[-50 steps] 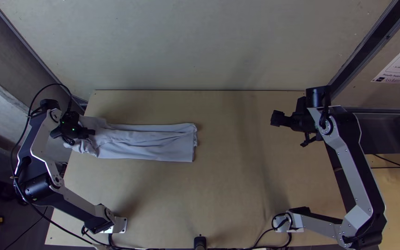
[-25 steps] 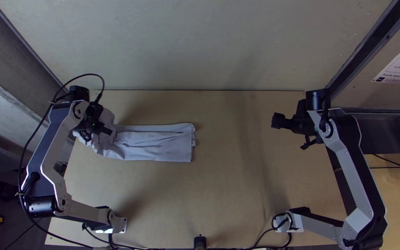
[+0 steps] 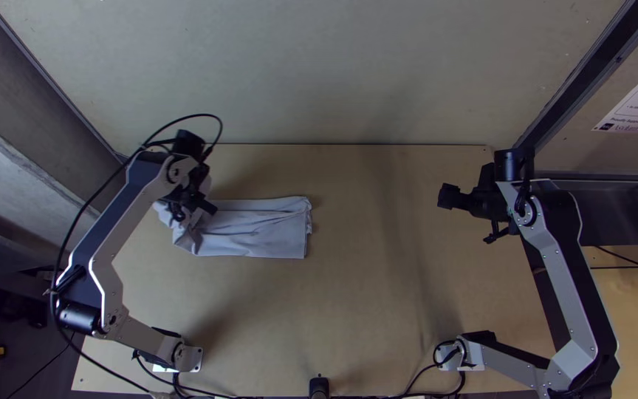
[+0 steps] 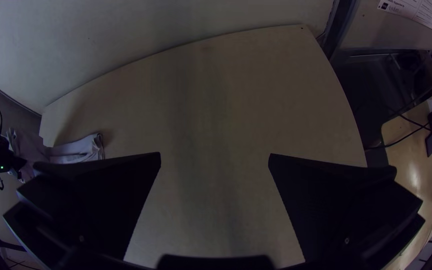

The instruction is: Fold the t-shirt

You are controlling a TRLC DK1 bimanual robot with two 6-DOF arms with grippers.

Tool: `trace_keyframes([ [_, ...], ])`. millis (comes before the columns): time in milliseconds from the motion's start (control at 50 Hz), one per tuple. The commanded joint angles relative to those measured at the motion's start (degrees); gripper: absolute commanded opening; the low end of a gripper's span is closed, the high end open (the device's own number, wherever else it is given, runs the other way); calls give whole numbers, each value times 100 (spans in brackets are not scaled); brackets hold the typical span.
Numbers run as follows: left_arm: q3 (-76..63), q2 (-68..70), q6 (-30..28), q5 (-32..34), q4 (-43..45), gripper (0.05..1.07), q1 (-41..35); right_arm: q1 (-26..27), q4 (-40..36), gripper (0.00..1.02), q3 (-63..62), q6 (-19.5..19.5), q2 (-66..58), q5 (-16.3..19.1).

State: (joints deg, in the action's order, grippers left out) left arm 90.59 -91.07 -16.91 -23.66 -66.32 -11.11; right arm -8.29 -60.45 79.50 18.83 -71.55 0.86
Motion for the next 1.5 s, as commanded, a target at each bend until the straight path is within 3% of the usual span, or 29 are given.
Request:
trace_keyframes([
  [0, 442, -350, 478, -200, -276, 8, -427, 65, 15, 99, -172, -20, 115, -42],
  [440, 785, -1256, 1093, -367, -460, 8, -1517, 469, 24, 99, -427, -248, 458, -42],
  [800, 785, -1634, 1330, -139, -487, 9, -2132, 434, 165, 99, -576, -213, 422, -34],
  [840, 838, -1704, 1348, -69, -487, 15, -2176, 408, 182, 99, -603, -204, 414, -34],
  [880, 882, -1765, 1365, 28, -504, 33, -2228, 372, 200, 99, -612, -195, 396, -34],
  [920, 873, -1827, 1374, 107, -522, 63, -2308, 328, 217, 99, -629, -187, 379, -34],
  [960, 882, -1888, 1445, 169, -575, 100, -2404, 267, 235, 99, -647, -169, 361, -34],
  [980, 899, -1932, 1480, 186, -575, 104, -2457, 232, 253, 99, -656, -152, 361, -34],
  [1060, 1321, -2275, 1752, 538, -645, 103, -2615, 118, 314, 99, -699, -99, 335, -34],
  [1300, 3299, -3295, 3167, 4721, 49, 103, -2351, -41, 367, 99, -893, -46, 317, -51],
  [1380, 3686, -3453, 3738, 5073, 577, 103, -2290, -58, 367, 99, -928, -46, 361, -86],
  [1480, 3870, -3453, 3818, 5073, 700, 103, -2316, -49, 367, 99, -928, -55, 405, -157],
])
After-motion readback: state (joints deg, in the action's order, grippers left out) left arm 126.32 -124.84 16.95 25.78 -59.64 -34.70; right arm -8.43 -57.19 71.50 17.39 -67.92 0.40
